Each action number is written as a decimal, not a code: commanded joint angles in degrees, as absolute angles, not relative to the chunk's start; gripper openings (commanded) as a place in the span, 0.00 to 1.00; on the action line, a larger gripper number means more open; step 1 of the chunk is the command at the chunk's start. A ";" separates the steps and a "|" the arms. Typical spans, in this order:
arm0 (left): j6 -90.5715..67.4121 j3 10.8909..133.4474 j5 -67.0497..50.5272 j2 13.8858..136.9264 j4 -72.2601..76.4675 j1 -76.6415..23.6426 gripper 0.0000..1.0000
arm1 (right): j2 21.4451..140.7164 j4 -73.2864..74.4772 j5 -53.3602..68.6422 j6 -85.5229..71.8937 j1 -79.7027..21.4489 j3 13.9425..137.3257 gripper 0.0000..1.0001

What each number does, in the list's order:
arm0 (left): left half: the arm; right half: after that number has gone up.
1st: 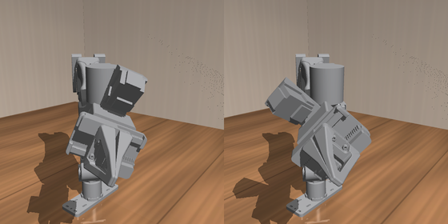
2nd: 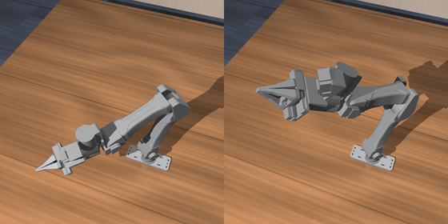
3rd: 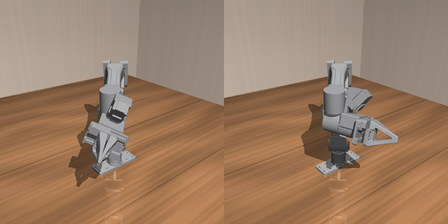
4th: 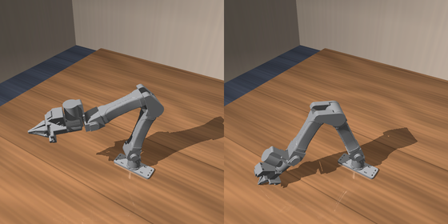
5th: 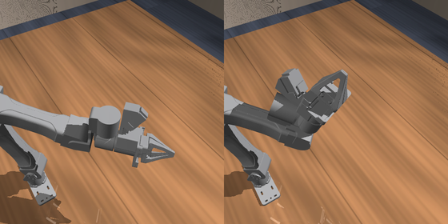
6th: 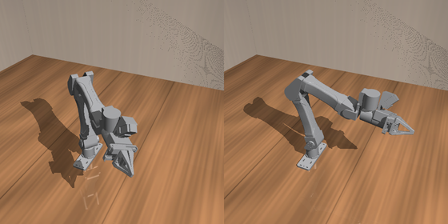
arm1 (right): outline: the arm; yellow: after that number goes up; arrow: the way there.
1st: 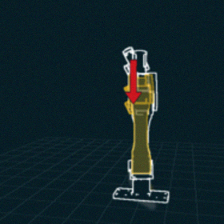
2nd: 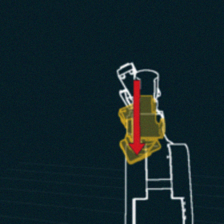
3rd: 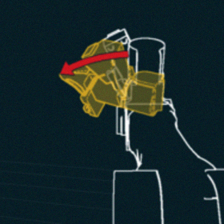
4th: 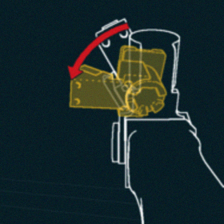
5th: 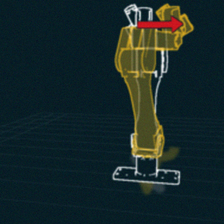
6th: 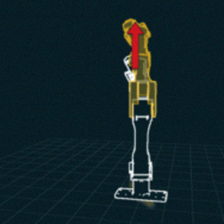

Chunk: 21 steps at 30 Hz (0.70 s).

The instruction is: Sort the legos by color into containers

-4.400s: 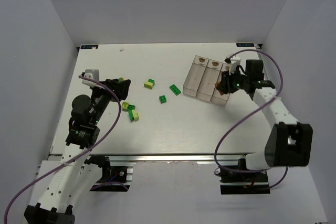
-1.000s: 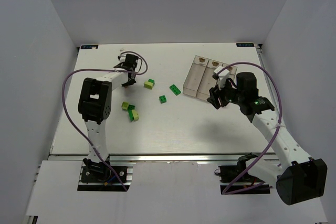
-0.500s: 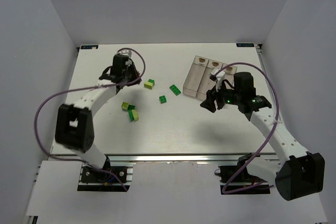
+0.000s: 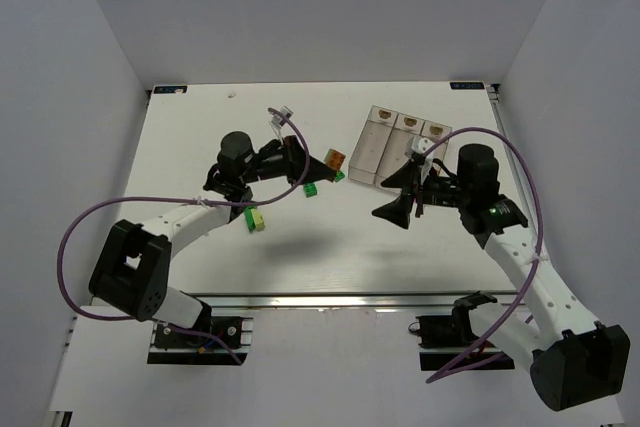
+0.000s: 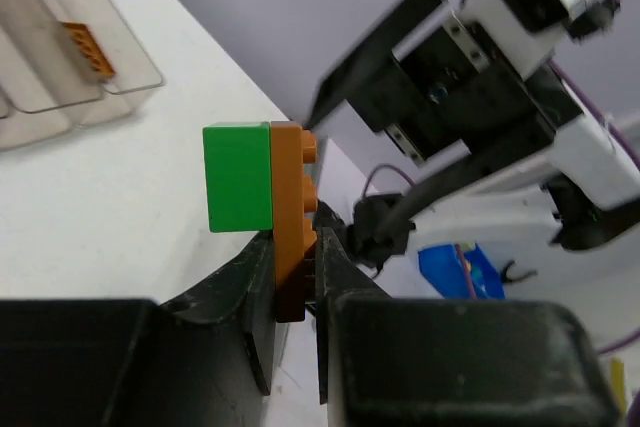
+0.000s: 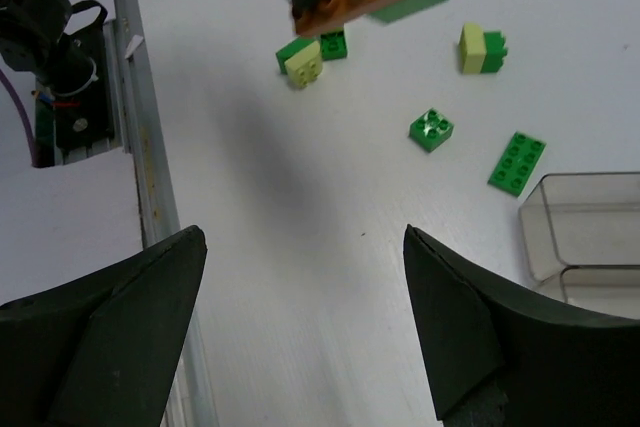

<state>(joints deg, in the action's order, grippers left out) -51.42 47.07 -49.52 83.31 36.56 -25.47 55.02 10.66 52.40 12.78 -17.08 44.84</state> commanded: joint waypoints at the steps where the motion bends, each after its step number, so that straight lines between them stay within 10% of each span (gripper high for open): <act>1: -45.59 47.63 -57.31 78.94 38.26 -27.67 0.00 | 54.31 1.85 51.07 9.32 -17.31 45.78 0.85; 6: -36.48 47.64 -59.58 75.85 30.76 -31.11 0.00 | 54.41 2.19 56.32 9.13 -17.31 49.30 0.85; 11: -39.54 48.07 -64.94 75.24 32.78 -32.17 0.00 | 47.39 22.74 68.12 55.05 -17.31 49.41 0.83; 21: -26.91 50.36 -69.69 70.49 14.62 -38.49 0.00 | 38.50 29.26 71.88 82.77 -17.58 40.43 0.89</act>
